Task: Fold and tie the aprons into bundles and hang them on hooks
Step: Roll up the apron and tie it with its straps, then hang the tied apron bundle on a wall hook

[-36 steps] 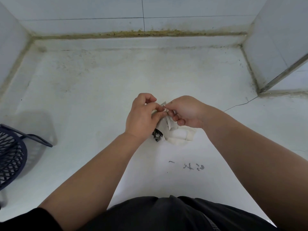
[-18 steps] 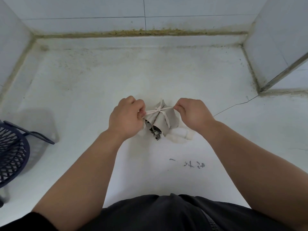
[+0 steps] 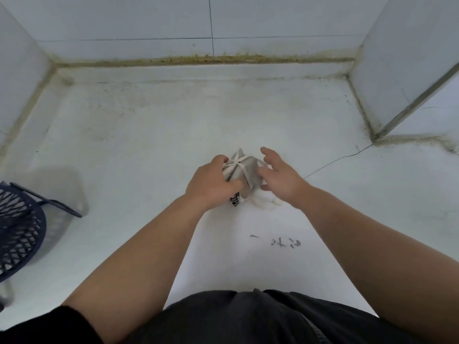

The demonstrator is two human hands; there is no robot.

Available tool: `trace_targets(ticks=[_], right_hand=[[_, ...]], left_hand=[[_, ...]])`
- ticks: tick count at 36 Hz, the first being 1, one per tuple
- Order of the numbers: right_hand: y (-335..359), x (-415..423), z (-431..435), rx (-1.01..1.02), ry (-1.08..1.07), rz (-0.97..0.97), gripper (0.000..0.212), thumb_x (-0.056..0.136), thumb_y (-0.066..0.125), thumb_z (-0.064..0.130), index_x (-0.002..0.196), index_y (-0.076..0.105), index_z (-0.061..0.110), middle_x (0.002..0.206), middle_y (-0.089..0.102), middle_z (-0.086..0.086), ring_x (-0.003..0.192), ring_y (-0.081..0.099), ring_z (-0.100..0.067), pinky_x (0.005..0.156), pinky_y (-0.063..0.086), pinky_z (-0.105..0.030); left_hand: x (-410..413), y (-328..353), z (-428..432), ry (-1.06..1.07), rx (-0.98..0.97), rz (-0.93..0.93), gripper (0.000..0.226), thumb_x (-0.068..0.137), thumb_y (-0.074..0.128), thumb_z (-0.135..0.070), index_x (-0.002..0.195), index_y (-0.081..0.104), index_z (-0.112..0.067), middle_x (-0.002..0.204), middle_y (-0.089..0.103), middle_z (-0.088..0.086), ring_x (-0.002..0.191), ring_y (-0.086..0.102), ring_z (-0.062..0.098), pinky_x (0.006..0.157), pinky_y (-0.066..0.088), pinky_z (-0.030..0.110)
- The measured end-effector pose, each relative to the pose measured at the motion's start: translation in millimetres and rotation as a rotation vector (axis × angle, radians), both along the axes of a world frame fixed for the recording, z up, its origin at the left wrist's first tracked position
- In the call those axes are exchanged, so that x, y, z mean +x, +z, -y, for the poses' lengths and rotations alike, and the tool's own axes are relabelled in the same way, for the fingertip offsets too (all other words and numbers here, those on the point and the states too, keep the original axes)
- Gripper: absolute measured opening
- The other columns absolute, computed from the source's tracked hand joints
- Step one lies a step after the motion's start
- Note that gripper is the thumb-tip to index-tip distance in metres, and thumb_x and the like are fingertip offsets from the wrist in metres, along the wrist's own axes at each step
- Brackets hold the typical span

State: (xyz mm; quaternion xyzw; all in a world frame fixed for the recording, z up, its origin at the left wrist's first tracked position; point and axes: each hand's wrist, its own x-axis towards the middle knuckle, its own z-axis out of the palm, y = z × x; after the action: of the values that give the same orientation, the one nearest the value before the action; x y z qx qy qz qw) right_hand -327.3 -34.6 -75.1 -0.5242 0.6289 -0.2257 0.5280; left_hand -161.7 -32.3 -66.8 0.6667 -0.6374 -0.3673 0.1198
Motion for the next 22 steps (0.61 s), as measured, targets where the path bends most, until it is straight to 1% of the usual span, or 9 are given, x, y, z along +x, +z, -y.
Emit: trace_targets(ticks=[4,6,8,9,11,13,18,20,22], right_hand=[[10,-3,-15,0.089,-0.011,0.137,0.088,0.087,0.063,0.013,0.152,0.006,0.031,0.156,0.017,0.000,0.126,0.043,-0.022,0.102,0.043,-0.040],[13,-5,-17,0.085,-0.018,0.130,0.110,0.076,0.078,0.022,0.151,-0.002,0.032,0.158,0.013,0.004,0.135,0.035,-0.023,0.107,0.038,-0.040],[19,-2,-18,0.100,0.017,0.065,0.117,0.070,0.083,0.027,0.151,-0.001,0.032,0.156,0.019,0.005,0.136,0.035,-0.021,0.104,0.038,-0.035],[22,1,-17,0.109,0.048,0.024,0.110,0.072,0.082,0.027,0.151,0.006,0.031,0.151,0.031,0.004,0.128,0.043,-0.020,0.096,0.043,-0.030],[27,6,-17,0.083,0.097,-0.047,0.078,0.079,0.076,0.028,0.144,0.033,0.022,0.130,0.056,0.000,0.101,0.056,-0.015,0.075,0.047,-0.020],[34,13,-16,0.027,0.083,-0.084,0.052,0.083,0.071,0.032,0.128,0.051,0.018,0.118,0.061,0.001,0.091,0.056,-0.012,0.065,0.044,-0.015],[41,23,-20,0.090,0.114,0.051,0.076,0.075,0.079,0.031,0.139,0.038,0.026,0.123,0.047,0.006,0.108,0.045,-0.010,0.086,0.037,-0.024],[41,31,-23,0.089,0.182,0.000,0.058,0.078,0.077,0.031,0.128,0.051,0.019,0.116,0.057,0.001,0.102,0.053,-0.013,0.083,0.041,-0.024],[42,41,-23,0.001,0.161,-0.062,0.027,0.085,0.068,0.031,0.092,0.059,0.007,0.086,0.059,-0.003,0.075,0.053,-0.015,0.065,0.040,-0.023]], left_hand=[[3,-1,-1,0.241,0.002,-0.293,0.029,0.078,0.064,-0.025,0.106,0.058,-0.018,0.090,0.062,-0.006,0.078,0.059,0.012,0.064,0.045,0.025],[9,3,2,0.367,0.050,-0.559,0.029,0.072,0.063,-0.025,0.095,0.063,-0.006,0.080,0.065,0.002,0.074,0.061,0.021,0.067,0.049,0.030],[12,13,6,0.496,0.121,-0.840,0.020,0.082,0.061,-0.020,0.088,0.065,-0.001,0.073,0.063,0.006,0.070,0.062,0.020,0.064,0.052,0.028],[12,19,8,0.546,0.161,-0.953,0.018,0.088,0.060,-0.020,0.086,0.066,-0.003,0.072,0.064,0.005,0.068,0.062,0.018,0.063,0.053,0.026],[12,28,9,0.588,0.234,-1.088,0.021,0.093,0.058,-0.024,0.086,0.067,-0.007,0.074,0.067,0.004,0.066,0.065,0.015,0.060,0.056,0.024],[11,32,8,0.582,0.264,-1.125,0.022,0.095,0.056,-0.023,0.087,0.067,-0.006,0.076,0.070,0.005,0.064,0.067,0.014,0.059,0.057,0.024],[11,38,-3,0.602,0.314,-1.292,0.019,0.097,0.053,-0.020,0.094,0.065,-0.005,0.077,0.073,0.006,0.065,0.070,0.014,0.056,0.056,0.023],[12,41,-2,0.595,0.332,-1.337,0.022,0.097,0.053,-0.020,0.107,0.064,-0.003,0.085,0.072,0.008,0.070,0.070,0.017,0.058,0.057,0.025],[14,46,0,0.569,0.333,-1.316,0.023,0.097,0.054,-0.021,0.109,0.064,-0.003,0.090,0.071,0.010,0.076,0.068,0.020,0.062,0.059,0.027]])
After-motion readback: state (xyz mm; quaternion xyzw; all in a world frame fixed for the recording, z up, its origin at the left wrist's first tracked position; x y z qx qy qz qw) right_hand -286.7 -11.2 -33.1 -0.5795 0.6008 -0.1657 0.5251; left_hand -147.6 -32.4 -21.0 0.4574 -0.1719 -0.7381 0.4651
